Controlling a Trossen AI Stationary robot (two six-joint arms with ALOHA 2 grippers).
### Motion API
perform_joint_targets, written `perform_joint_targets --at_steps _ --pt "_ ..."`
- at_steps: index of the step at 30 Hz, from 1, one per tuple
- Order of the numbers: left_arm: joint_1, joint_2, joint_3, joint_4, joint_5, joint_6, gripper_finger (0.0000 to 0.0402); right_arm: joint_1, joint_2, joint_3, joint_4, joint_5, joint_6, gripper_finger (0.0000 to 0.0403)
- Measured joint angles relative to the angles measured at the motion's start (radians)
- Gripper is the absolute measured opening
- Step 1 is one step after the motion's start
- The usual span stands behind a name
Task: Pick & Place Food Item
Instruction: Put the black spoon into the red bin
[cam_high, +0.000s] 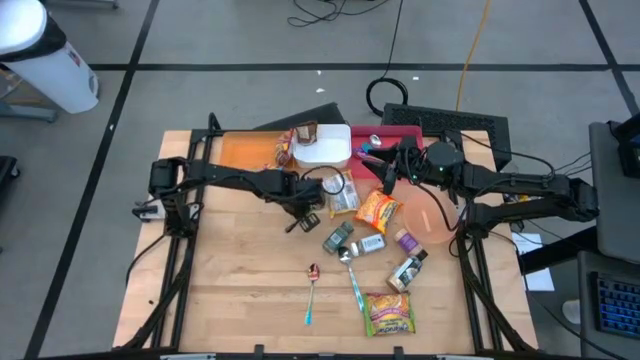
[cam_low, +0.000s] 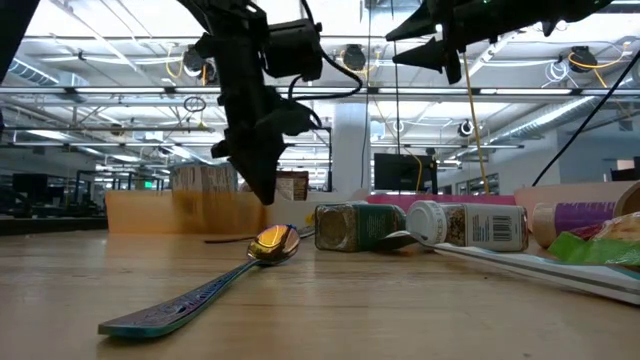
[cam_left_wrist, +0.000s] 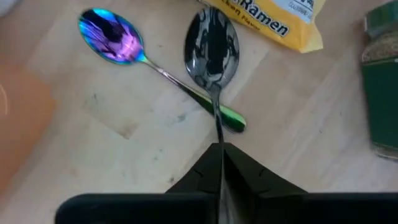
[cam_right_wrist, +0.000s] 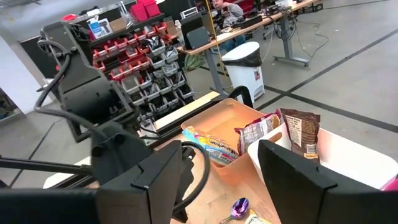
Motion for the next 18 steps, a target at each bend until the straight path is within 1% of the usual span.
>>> perform_joint_targets --at_steps 4,6,8,13,15,18 --pt "0.035 0.000 0.000 0.009 0.078 -0.010 0.0057 0.000 0.000 0.000 0.000 0.000 0.000 0.0205" --pt "0.045 -0.001 0.000 0.023 0.120 -0.011 0.0083 0.000 0.000 0.000 0.000 0.000 0.000 0.0205" --pt "0.049 -0.001 0.001 0.043 0.136 -0.012 0.0113 0.000 0.000 0.000 0.000 0.000 0.000 0.0205" --pt "0.048 -0.001 0.001 0.080 0.110 -0.027 0.0187 0.000 0.000 0.000 0.000 0.000 -0.008 0.0205" --pt "0.048 -0.001 0.001 0.080 0.098 -0.024 0.0209 0.000 0.000 0.000 0.000 0.000 -0.009 0.0205" --pt "0.043 0.006 0.001 0.081 0.080 -0.014 0.0229 0.000 0.000 0.000 0.000 0.000 -0.011 0.0205"
